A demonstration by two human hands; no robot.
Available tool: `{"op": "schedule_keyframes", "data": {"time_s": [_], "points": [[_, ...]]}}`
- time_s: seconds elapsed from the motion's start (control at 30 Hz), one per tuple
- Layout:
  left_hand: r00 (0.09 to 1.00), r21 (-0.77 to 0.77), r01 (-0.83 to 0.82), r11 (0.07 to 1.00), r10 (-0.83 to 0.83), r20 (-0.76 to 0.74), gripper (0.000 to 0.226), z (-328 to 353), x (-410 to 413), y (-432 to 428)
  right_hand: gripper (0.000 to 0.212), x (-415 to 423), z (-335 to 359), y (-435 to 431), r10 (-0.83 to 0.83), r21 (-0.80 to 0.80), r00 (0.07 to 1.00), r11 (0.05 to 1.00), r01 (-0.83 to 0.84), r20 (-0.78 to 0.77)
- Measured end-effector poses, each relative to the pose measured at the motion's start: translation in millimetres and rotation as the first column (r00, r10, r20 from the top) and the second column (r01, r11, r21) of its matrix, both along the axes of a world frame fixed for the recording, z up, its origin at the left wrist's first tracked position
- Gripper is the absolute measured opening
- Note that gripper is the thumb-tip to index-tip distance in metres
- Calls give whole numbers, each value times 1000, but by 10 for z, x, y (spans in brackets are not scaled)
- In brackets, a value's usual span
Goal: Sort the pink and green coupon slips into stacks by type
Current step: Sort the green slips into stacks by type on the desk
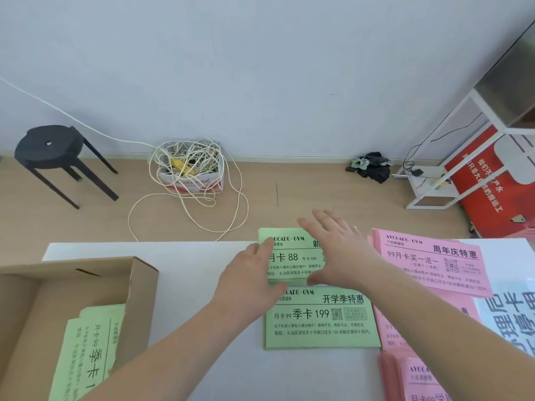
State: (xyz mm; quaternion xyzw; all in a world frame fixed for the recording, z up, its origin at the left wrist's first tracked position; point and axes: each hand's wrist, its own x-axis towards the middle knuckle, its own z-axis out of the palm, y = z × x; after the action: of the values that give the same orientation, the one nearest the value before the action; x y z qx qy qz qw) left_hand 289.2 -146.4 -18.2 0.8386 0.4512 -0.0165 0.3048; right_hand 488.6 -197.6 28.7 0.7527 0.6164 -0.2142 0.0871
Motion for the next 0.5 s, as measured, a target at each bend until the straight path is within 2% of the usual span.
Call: {"op": "schedule_keyframes", "data": {"time_s": [0.13,0.3,0.4,0.5], "points": [[999,18,10,1000,-10,-32,76,11,38,-22,134,11,-184,121,107,-68,994,992,-105,27],[997,14,21,1000,-20,-76,66,23,52,-10,122,28,-281,131,160,-41,987,986,-159,21],[997,-4,16,1000,-16,-77,66,17,54,-1,124,30,-316,118,155,-14,988,988,-155,4],[996,22,17,1000,-15,-89,82,58,19,-7,138,63,-242,67,132,19,987,991,-130,-93]]}}
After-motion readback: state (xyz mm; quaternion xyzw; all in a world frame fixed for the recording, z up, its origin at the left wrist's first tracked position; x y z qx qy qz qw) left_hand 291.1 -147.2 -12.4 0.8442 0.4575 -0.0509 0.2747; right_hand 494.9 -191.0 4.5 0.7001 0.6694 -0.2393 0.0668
